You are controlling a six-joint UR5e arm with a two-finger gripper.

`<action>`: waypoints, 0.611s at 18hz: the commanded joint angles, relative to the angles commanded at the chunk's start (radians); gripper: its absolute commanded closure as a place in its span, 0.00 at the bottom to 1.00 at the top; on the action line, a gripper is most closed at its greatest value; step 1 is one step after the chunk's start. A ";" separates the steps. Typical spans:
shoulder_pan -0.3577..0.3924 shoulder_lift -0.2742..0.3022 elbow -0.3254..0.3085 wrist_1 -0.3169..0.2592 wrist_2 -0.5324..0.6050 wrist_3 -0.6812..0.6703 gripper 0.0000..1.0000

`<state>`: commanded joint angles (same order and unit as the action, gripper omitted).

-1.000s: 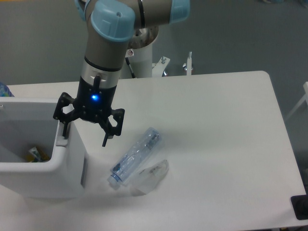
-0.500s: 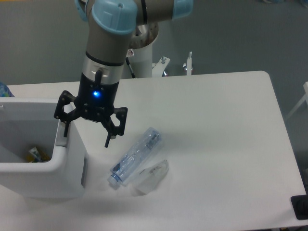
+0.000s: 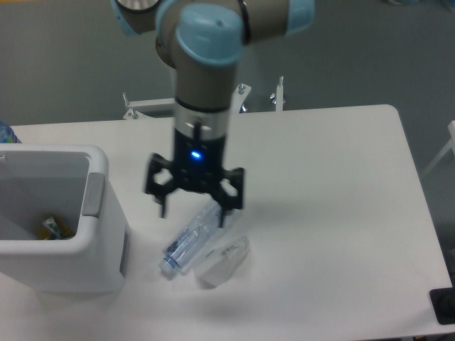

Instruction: Open the trash can

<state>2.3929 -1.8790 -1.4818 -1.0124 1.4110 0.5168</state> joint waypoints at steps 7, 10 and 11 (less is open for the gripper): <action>0.058 -0.083 0.000 0.000 0.105 0.277 0.00; 0.092 -0.107 0.002 0.000 0.112 0.374 0.00; 0.101 -0.106 -0.002 -0.003 0.120 0.402 0.00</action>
<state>2.4942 -1.9850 -1.4833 -1.0155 1.5308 0.9186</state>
